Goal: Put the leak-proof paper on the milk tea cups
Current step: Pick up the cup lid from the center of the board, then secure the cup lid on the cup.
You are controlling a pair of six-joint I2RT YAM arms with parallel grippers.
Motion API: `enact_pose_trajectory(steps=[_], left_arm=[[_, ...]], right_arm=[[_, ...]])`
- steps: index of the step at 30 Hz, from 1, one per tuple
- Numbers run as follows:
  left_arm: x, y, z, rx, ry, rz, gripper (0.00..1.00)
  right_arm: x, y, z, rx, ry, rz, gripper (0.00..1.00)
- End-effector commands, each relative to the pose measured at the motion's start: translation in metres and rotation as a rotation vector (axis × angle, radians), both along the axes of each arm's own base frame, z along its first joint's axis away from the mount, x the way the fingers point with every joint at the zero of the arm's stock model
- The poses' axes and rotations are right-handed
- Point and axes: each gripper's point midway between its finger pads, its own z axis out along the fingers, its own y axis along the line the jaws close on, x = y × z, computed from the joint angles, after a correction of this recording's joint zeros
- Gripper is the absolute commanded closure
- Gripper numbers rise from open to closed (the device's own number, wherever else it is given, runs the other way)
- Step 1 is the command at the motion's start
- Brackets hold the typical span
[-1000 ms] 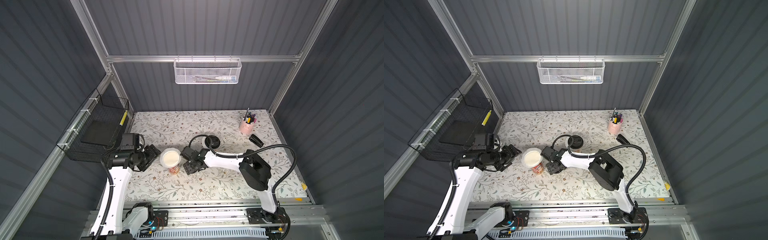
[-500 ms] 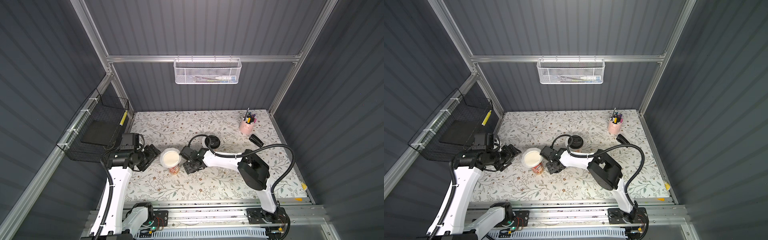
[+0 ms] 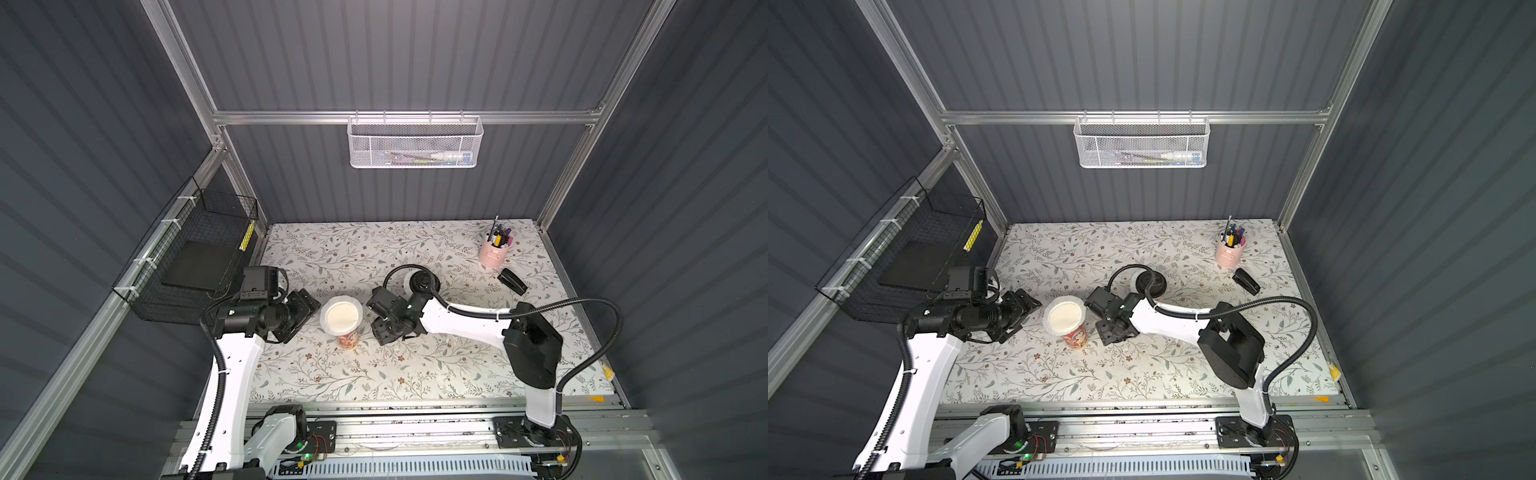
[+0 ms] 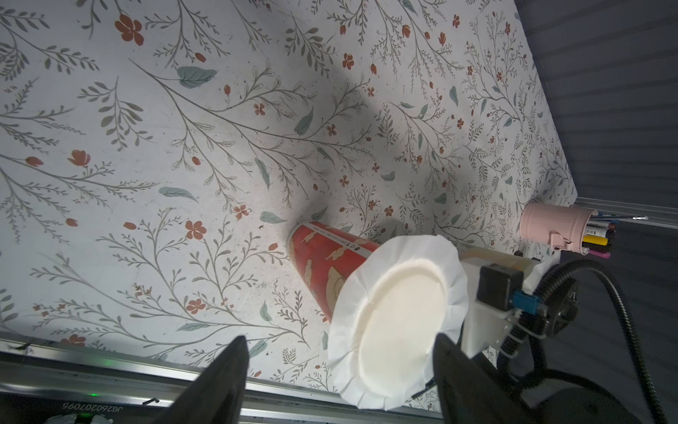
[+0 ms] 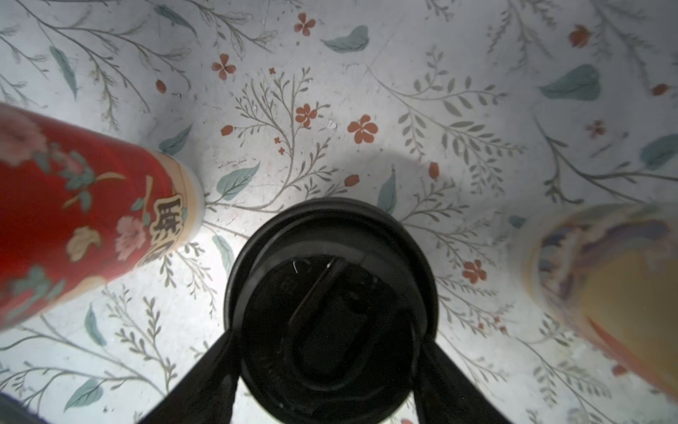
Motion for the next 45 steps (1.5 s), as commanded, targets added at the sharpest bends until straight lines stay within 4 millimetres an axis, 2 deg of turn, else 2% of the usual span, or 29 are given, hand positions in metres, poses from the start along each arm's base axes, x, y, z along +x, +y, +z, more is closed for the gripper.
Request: enact_pose_trajectory(steps=[1,7,12,16,20,24,29,33,38,45], left_arm=[[0.001,0.001,0.005,-0.004,-0.005,0.005,0.21],[0.006,0.0,0.005,-0.015,-0.016,0.017,0.21],[0.007,-0.002,0.003,-0.026,-0.018,0.011,0.22],[0.007,-0.002,0.001,-0.024,-0.016,0.01,0.24],[0.005,-0.002,-0.001,-0.023,-0.012,0.008,0.24],[0.004,-0.002,-0.003,-0.027,-0.009,0.007,0.24],[0.004,-0.002,-0.004,-0.026,-0.011,0.01,0.24],[0.003,-0.002,-0.004,-0.024,-0.009,0.008,0.24],[0.002,-0.001,-0.002,-0.018,-0.011,0.008,0.24],[0.0,0.0,-0.002,-0.013,-0.008,0.012,0.24]], right_arm=[[-0.011,-0.021,0.015,-0.029,0.005,-0.02,0.3],[-0.021,-0.039,0.063,-0.027,-0.028,-0.01,0.3],[-0.023,-0.038,0.103,-0.002,-0.044,0.029,0.31],[-0.025,-0.019,0.142,0.04,-0.066,0.094,0.31],[-0.027,0.006,0.169,0.069,-0.071,0.171,0.31],[-0.031,0.031,0.179,0.087,-0.063,0.237,0.31],[-0.025,0.061,0.183,0.122,-0.084,0.287,0.31],[-0.021,0.081,0.176,0.132,-0.084,0.321,0.3],[-0.018,0.098,0.167,0.14,-0.089,0.356,0.3],[-0.02,0.107,0.151,0.113,-0.08,0.399,0.3]])
